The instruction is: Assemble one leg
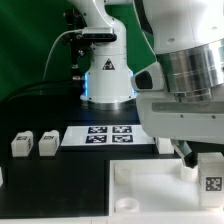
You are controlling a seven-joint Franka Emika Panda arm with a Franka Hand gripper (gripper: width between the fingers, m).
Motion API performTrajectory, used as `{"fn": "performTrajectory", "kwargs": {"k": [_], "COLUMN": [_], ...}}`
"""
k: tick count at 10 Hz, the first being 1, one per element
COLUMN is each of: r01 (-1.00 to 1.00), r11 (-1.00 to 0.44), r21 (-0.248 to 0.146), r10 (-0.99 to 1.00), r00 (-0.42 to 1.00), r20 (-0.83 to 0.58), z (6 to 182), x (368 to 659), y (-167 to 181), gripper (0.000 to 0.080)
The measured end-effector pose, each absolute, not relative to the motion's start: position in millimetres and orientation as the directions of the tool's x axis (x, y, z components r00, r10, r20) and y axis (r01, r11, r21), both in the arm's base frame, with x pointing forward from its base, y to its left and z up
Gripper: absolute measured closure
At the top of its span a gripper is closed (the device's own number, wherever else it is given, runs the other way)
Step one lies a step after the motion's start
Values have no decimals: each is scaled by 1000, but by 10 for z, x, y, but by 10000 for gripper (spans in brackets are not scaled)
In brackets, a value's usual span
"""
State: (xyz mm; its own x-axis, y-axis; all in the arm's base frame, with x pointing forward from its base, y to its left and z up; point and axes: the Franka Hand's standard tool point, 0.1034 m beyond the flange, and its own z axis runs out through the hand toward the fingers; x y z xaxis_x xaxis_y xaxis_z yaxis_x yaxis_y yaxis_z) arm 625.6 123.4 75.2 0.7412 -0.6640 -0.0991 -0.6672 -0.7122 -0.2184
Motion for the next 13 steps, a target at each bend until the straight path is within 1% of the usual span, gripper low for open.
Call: {"fn": "performTrajectory", "kwargs": {"k": [1, 2, 3, 4, 5, 6, 7, 8, 9, 11, 12, 13], "r01": [-508, -320, -217, -169, -236, -274, -367, -465, -591, -830, -922, -977], "r11": [-841, -935, -965, -975, -960, -949, -917, -871, -789, -529, -350, -165], "r21": [-187, -155, -147, -144, -151, -154, -156, -158, -167, -178, -165, -134], "r10": [-511, -327, -225, -177, -244, -282, -374, -471, -594, -822, -903, -944], "r00": [859, 945, 973, 983, 969, 959, 927, 882, 803, 553, 379, 196], "r20": [-35, 21, 41, 47, 36, 29, 13, -4, -35, -135, -201, -265], "z": [761, 769, 766, 763, 762, 762, 757, 755, 752, 741, 733, 724], "x": [6261, 6289, 6307, 6303, 6301, 6300, 6299, 6300, 6299, 6290, 6279, 6264], "y": [1235, 1231, 1217, 1213, 1225, 1227, 1206, 1196, 1184, 1151, 1161, 1187], "gripper": [151, 151, 151, 237, 379, 379, 490, 490, 492, 494, 497, 502]}}
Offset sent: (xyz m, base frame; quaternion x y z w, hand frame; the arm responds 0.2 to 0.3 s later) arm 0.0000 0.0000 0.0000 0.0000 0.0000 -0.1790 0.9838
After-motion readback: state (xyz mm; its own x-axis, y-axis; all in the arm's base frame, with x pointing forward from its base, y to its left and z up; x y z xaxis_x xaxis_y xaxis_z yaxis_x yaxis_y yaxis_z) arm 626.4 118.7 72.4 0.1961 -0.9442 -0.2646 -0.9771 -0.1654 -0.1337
